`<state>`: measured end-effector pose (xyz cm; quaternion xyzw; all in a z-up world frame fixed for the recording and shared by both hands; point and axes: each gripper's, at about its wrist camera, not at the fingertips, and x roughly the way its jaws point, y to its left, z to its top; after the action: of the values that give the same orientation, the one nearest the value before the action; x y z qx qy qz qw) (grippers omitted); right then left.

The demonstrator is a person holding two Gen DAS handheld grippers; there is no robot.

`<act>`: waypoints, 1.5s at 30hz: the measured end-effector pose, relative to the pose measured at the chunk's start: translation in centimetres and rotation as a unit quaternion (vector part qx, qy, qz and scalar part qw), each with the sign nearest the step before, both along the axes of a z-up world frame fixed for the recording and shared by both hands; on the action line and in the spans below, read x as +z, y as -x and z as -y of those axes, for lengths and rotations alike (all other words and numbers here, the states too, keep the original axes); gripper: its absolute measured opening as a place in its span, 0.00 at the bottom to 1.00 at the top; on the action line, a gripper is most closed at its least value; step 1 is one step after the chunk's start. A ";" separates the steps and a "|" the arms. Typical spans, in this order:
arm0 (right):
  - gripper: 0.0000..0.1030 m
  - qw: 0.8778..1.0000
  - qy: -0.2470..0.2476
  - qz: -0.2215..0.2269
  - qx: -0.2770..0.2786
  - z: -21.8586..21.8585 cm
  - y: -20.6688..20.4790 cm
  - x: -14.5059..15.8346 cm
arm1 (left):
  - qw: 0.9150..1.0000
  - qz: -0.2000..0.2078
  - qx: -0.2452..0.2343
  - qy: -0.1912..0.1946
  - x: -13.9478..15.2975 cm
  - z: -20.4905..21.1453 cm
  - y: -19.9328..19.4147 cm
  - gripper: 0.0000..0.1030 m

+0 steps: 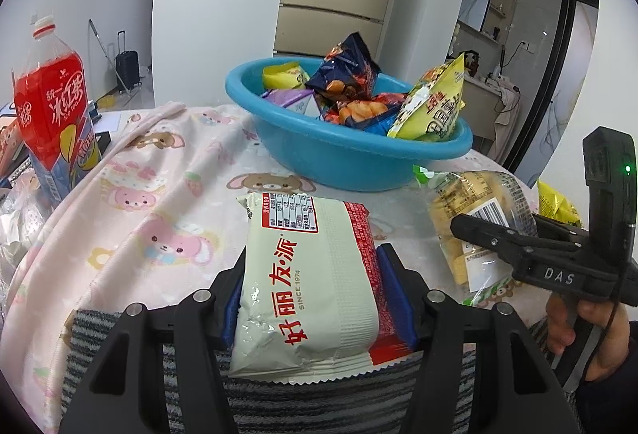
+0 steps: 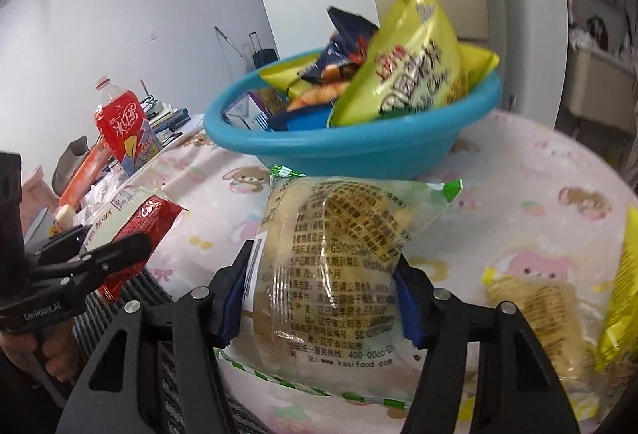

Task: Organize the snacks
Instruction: 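Close the right tool on the clear green-striped cracker bag while the left tool holds the bread bag, then lift and carry both held bags over the light-blue basin with both tools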

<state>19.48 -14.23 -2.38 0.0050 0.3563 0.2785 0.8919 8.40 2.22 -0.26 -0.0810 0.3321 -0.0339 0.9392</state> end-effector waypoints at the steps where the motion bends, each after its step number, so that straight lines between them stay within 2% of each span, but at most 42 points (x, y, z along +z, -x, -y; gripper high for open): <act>1: 0.58 1.000 0.004 0.006 0.002 -0.1 0.2 0.2 | 1.000 0.001 0.000 0.001 0.2 0.0 0.1 0.59; 6: 0.58 1.000 0.002 0.022 0.013 -0.1 0.7 0.6 | 1.000 0.019 0.003 0.002 2.6 0.4 1.2 0.59; 12: 0.59 1.000 -0.017 0.017 0.007 0.9 0.7 0.6 | 0.997 0.072 -0.011 -0.012 9.4 2.4 0.9 0.59; 17: 0.58 1.000 -0.021 0.023 -0.002 1.3 0.9 0.9 | 0.992 0.116 -0.036 -0.033 14.2 5.2 -2.4 0.59; 20: 0.58 0.999 -0.013 0.036 -0.011 1.4 1.2 1.1 | 0.990 0.128 -0.049 -0.029 15.7 6.9 -5.5 0.59; 25: 0.58 0.997 -0.022 0.062 -0.030 2.1 1.3 1.7 | 0.989 0.135 -0.047 -0.024 16.7 7.6 -9.0 0.59; 29: 0.58 0.997 -0.015 0.073 -0.034 1.8 1.2 1.5 | 0.989 0.145 -0.027 -0.012 17.0 5.6 -11.1 0.59; 32: 0.58 0.996 -0.012 0.079 -0.031 1.6 1.4 1.7 | 0.990 0.138 -0.019 0.011 15.9 3.5 -12.2 0.59; 35: 0.58 0.996 -0.007 0.090 -0.029 1.4 1.7 1.9 | 0.993 0.113 -0.016 0.031 14.4 1.4 -13.8 0.59; 41: 0.58 0.994 0.003 0.106 -0.024 1.1 2.2 2.1 | 0.994 0.107 -0.011 0.033 13.5 -0.1 -14.7 0.59; 45: 0.58 0.993 -0.001 0.116 -0.025 1.3 2.6 2.6 | 0.993 0.108 -0.020 0.048 13.3 -0.9 -14.8 0.59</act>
<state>16.87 -15.48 0.22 -0.0178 0.2496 0.2551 0.9340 23.23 3.07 12.99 -0.1148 0.2281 -0.0774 0.9637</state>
